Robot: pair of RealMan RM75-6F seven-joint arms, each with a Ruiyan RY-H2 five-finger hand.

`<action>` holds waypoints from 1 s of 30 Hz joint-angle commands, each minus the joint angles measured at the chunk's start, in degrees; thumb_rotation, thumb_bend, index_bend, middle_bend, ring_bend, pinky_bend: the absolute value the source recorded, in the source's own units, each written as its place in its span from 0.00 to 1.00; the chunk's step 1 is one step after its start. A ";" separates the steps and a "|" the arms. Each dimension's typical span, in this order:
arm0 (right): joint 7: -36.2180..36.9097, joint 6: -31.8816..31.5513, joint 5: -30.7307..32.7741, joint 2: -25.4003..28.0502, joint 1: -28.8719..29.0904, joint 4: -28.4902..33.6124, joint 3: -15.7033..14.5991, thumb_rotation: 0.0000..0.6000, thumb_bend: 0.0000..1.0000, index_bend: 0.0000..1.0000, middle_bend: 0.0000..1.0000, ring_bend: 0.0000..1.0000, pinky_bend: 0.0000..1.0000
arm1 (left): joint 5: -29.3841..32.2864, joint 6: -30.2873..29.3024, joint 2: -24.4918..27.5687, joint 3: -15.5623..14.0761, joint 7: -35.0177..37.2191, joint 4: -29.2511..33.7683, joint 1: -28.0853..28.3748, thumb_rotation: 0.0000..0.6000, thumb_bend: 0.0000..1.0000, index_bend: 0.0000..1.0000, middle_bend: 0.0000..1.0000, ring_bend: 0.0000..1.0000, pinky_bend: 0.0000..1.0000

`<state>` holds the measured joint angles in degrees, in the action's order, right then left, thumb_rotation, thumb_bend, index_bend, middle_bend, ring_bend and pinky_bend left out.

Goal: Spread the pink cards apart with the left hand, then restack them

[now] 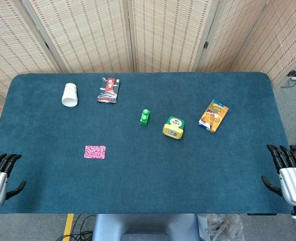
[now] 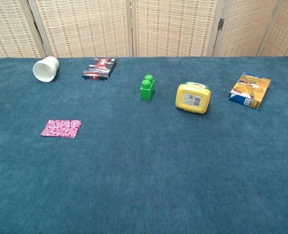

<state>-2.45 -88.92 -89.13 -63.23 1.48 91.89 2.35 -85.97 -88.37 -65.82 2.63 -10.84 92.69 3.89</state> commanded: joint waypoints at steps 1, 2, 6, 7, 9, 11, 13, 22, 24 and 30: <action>0.18 -0.02 -0.03 0.03 -0.03 -0.04 -0.01 1.00 0.30 0.02 0.15 0.07 0.12 | 0.07 0.75 0.28 -0.27 -0.27 0.33 0.06 1.00 0.24 0.23 0.23 0.16 0.19; 0.32 -0.03 -0.03 0.03 -0.05 -0.07 -0.01 1.00 0.30 0.02 0.15 0.07 0.12 | 0.10 0.95 0.35 -0.33 -0.29 0.47 0.11 1.00 0.24 0.23 0.23 0.16 0.19; 0.74 -0.18 -0.09 0.03 -0.20 -0.24 -0.06 1.00 0.30 0.02 0.15 0.07 0.12 | -0.09 0.81 0.23 -0.25 -0.31 0.75 0.15 1.00 0.24 0.23 0.23 0.16 0.19; 0.85 -0.20 -0.10 0.07 -0.25 -0.27 -0.10 1.00 0.30 0.02 0.15 0.07 0.12 | -0.20 0.83 0.30 -0.30 -0.43 0.84 0.18 1.00 0.24 0.23 0.23 0.16 0.19; 1.05 -0.16 0.02 0.22 -0.33 -0.22 -0.11 1.00 0.30 0.02 0.15 0.07 0.12 | -0.29 0.83 0.41 -0.28 -0.54 1.03 0.22 1.00 0.24 0.23 0.23 0.16 0.19; 1.18 0.00 0.21 0.40 -0.40 -0.12 -0.17 1.00 0.30 0.02 0.15 0.07 0.12 | -0.24 0.77 0.42 -0.19 -0.53 1.15 0.22 1.00 0.24 0.23 0.23 0.16 0.19; 1.53 0.47 0.53 0.60 -0.37 0.03 -0.24 1.00 0.30 0.02 0.15 0.07 0.12 | -0.27 0.94 0.43 -0.16 -0.51 1.28 0.34 1.00 0.24 0.23 0.23 0.16 0.19; 3.18 2.37 -0.56 0.81 0.93 -0.61 -0.48 1.00 0.30 0.02 0.16 0.07 0.12 | -0.14 2.29 0.54 -0.28 -1.74 2.30 1.01 1.00 0.24 0.23 0.23 0.16 0.19; 3.74 2.82 -0.63 0.87 1.17 -0.69 -0.56 1.00 0.30 0.02 0.16 0.07 0.12 | 0.05 2.53 0.55 -0.33 -2.10 2.54 1.07 1.00 0.24 0.23 0.23 0.16 0.19; 4.32 2.52 -0.75 0.77 1.21 -1.02 -0.48 1.00 0.30 0.02 0.16 0.07 0.12 | 0.46 2.40 0.48 -0.19 -2.30 2.58 0.98 1.00 0.24 0.23 0.23 0.16 0.19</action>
<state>1.85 -86.37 -89.87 -62.45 2.70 90.89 1.86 -85.52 -85.97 -65.34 2.42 -13.14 95.27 4.88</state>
